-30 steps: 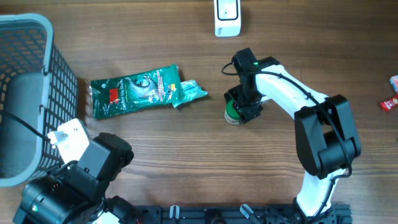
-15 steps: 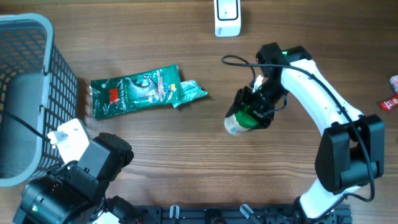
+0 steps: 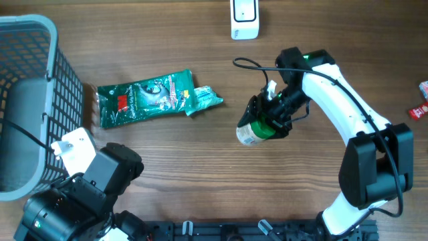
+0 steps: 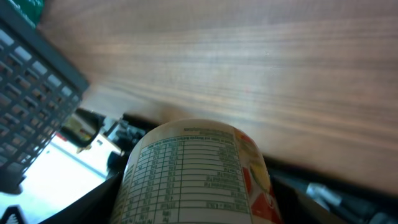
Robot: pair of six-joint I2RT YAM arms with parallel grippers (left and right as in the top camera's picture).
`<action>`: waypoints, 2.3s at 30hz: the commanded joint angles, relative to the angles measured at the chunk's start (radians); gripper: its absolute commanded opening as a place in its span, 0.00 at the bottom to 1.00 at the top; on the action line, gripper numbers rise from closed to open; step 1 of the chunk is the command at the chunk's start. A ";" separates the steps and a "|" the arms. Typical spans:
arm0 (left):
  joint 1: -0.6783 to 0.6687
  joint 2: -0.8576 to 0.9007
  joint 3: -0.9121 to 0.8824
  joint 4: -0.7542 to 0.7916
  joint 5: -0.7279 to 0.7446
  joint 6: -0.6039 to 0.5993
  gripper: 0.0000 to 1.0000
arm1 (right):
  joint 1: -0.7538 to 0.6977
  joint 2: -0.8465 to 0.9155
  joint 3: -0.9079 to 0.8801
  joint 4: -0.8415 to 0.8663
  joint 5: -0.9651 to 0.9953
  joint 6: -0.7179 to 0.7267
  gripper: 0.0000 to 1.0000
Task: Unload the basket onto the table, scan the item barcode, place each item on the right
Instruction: 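Lift the jar up to the white scanner with the right gripper, then carry the jar off the table to the right and release it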
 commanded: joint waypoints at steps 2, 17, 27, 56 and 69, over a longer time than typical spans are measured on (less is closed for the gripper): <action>0.007 -0.002 -0.001 0.000 -0.017 -0.020 1.00 | 0.002 -0.011 0.013 0.097 0.086 -0.026 0.63; 0.007 -0.002 -0.001 -0.001 -0.017 -0.020 1.00 | -0.027 -0.087 0.015 0.584 0.190 -0.234 0.53; 0.007 -0.002 -0.001 0.000 -0.017 -0.020 1.00 | -0.021 -0.082 0.013 1.113 0.529 -0.343 0.57; 0.007 -0.002 -0.001 -0.001 -0.017 -0.020 1.00 | -0.008 0.477 0.318 1.736 0.661 -0.310 0.61; 0.007 -0.002 -0.001 0.000 -0.017 -0.020 1.00 | -0.467 0.161 0.391 0.864 0.663 -0.312 0.59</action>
